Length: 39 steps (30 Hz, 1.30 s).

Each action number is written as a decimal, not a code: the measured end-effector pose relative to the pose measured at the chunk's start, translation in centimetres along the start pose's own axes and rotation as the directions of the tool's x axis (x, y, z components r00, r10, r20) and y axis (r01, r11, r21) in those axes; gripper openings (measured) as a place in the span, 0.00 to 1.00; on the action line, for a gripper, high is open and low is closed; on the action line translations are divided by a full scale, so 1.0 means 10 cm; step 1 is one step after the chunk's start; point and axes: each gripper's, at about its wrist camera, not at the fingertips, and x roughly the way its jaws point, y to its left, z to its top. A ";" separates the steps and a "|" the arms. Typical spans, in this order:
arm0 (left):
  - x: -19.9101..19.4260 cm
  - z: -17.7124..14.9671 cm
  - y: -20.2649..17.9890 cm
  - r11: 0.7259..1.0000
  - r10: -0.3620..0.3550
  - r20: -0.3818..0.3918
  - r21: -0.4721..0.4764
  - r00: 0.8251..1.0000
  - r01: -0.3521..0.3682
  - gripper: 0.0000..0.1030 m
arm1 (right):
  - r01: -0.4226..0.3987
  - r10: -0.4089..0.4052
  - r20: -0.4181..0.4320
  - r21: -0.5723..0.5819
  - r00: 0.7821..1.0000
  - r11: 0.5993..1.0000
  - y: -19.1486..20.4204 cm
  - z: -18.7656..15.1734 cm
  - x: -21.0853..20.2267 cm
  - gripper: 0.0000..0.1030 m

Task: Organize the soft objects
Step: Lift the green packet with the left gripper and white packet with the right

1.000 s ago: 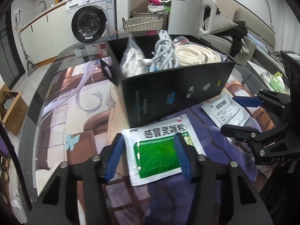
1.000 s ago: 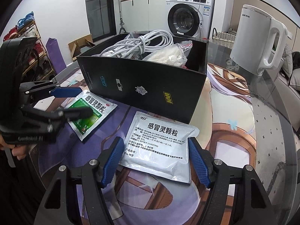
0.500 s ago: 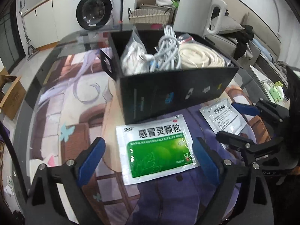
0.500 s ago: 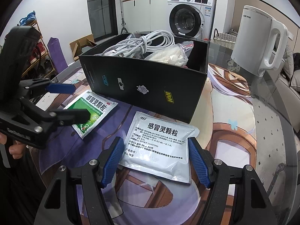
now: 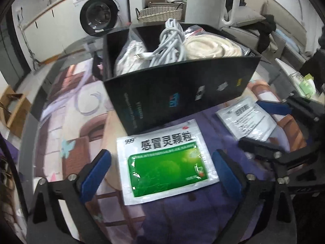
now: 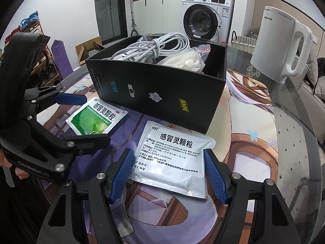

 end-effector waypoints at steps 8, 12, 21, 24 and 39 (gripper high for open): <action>0.01 -0.02 0.16 1.000 0.011 0.007 -0.023 1.000 -0.011 1.00 | 0.000 0.000 0.002 -0.002 1.000 1.000 0.00 -0.01 -0.01 0.68; -0.02 -0.03 0.16 1.000 0.005 0.018 -0.020 1.000 -0.004 0.88 | 0.001 -0.001 0.001 -0.002 1.000 1.000 0.01 -0.01 -0.01 0.68; -0.12 -0.05 0.17 1.000 -0.023 0.060 0.011 0.998 0.022 0.58 | 0.001 -0.001 0.001 -0.002 1.000 1.000 0.01 -0.02 -0.01 0.68; -0.13 -0.06 0.17 0.999 -0.031 0.064 0.022 0.997 0.030 0.53 | 0.002 -0.002 0.001 -0.003 1.000 1.000 0.02 -0.02 -0.01 0.69; -0.23 -0.08 0.11 0.998 -0.057 0.067 0.044 0.996 0.055 0.46 | -0.014 0.014 0.007 -0.031 1.000 0.999 0.10 -0.02 -0.05 0.56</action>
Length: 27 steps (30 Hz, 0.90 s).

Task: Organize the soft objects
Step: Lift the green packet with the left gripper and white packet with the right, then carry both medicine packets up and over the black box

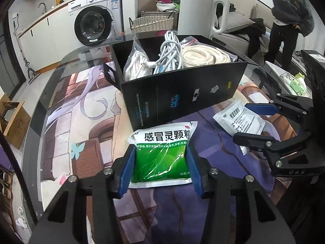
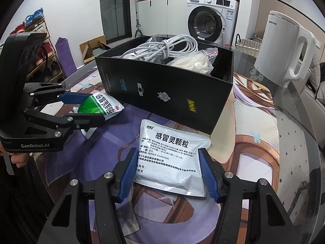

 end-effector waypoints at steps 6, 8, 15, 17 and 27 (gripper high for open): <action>-0.12 0.01 -0.01 1.000 -0.023 0.031 0.005 0.999 0.023 0.46 | -0.013 0.013 0.010 -0.007 1.000 1.000 0.03 0.02 -0.05 0.54; -0.17 0.03 -0.02 1.000 -0.031 0.044 0.008 0.999 0.031 0.46 | -0.015 0.015 0.023 -0.009 1.000 1.000 0.04 0.02 -0.11 0.54; -0.41 0.09 0.00 0.999 -0.050 0.114 -0.003 0.992 0.051 0.46 | -0.013 0.015 0.078 -0.023 0.997 1.000 0.08 0.08 -0.38 0.54; -0.47 0.13 0.01 0.998 -0.057 0.136 -0.012 0.989 0.059 0.46 | -0.015 0.018 0.099 -0.029 0.995 0.999 0.09 0.11 -0.45 0.54; -0.63 0.29 0.07 0.998 -0.050 0.216 -0.034 0.975 0.059 0.47 | 0.009 -0.009 0.189 -0.002 0.982 1.000 0.07 0.24 -0.74 0.54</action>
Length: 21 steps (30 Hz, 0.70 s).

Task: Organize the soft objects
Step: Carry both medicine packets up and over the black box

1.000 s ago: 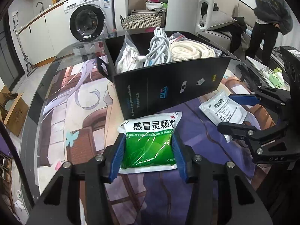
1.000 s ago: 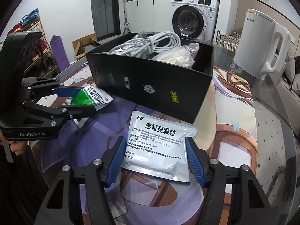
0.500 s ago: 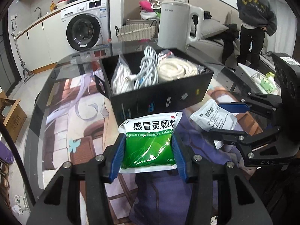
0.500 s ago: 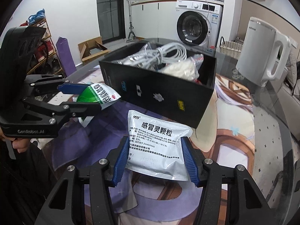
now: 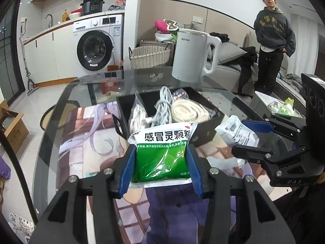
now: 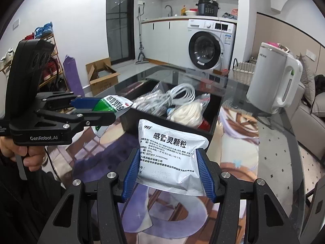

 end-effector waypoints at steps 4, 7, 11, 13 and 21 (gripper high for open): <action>0.01 0.11 0.02 1.000 0.012 0.024 -0.001 1.000 -0.012 0.47 | 0.010 -0.011 0.028 0.024 1.000 1.000 -0.06 0.11 0.01 0.54; 0.03 0.17 0.02 1.000 0.027 0.038 0.005 0.999 -0.027 0.47 | 0.016 -0.017 0.047 0.036 0.999 0.999 -0.11 0.20 0.04 0.54; 0.10 0.26 0.03 0.999 0.039 0.050 0.011 0.998 -0.040 0.47 | 0.020 -0.026 0.076 0.076 0.997 0.997 -0.21 0.27 0.10 0.54; 0.14 0.28 0.04 0.999 0.050 0.051 0.013 0.997 -0.050 0.47 | 0.023 -0.029 0.072 0.081 0.997 0.996 -0.23 0.32 0.14 0.54; 0.32 0.37 0.12 0.999 0.054 0.049 0.001 0.997 -0.054 0.47 | 0.012 -0.017 0.084 0.061 0.996 0.998 -0.19 0.50 0.28 0.54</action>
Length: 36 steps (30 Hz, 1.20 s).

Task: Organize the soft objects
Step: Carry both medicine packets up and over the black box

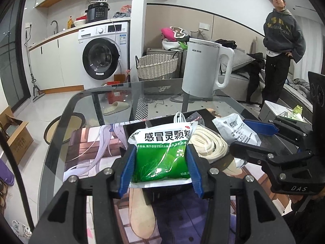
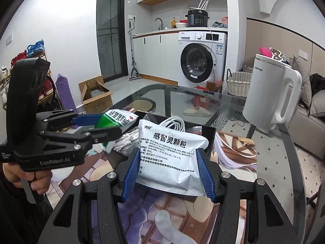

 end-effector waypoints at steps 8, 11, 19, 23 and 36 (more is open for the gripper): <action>0.17 0.20 0.02 1.000 -0.005 0.022 0.003 1.000 0.005 0.47 | 0.002 -0.002 0.008 0.020 1.000 1.000 -0.07 0.11 0.16 0.54; 0.27 0.21 0.09 1.000 -0.004 0.016 -0.014 1.000 0.004 0.47 | 0.005 -0.005 -0.006 0.028 1.000 1.000 -0.11 0.12 0.25 0.54; 0.41 0.14 0.17 1.000 -0.008 0.002 -0.028 1.000 0.008 0.47 | 0.024 -0.023 -0.047 0.021 0.999 0.999 -0.11 0.10 0.50 0.54; 0.39 0.15 0.22 0.999 -0.005 0.014 -0.045 1.000 0.006 0.47 | 0.021 -0.021 -0.068 0.004 0.997 1.000 -0.06 0.13 0.63 0.54; 0.47 0.15 0.13 0.999 -0.030 -0.003 -0.011 1.000 0.030 0.47 | 0.055 -0.055 -0.161 -0.007 0.985 0.998 -0.05 0.11 0.92 0.54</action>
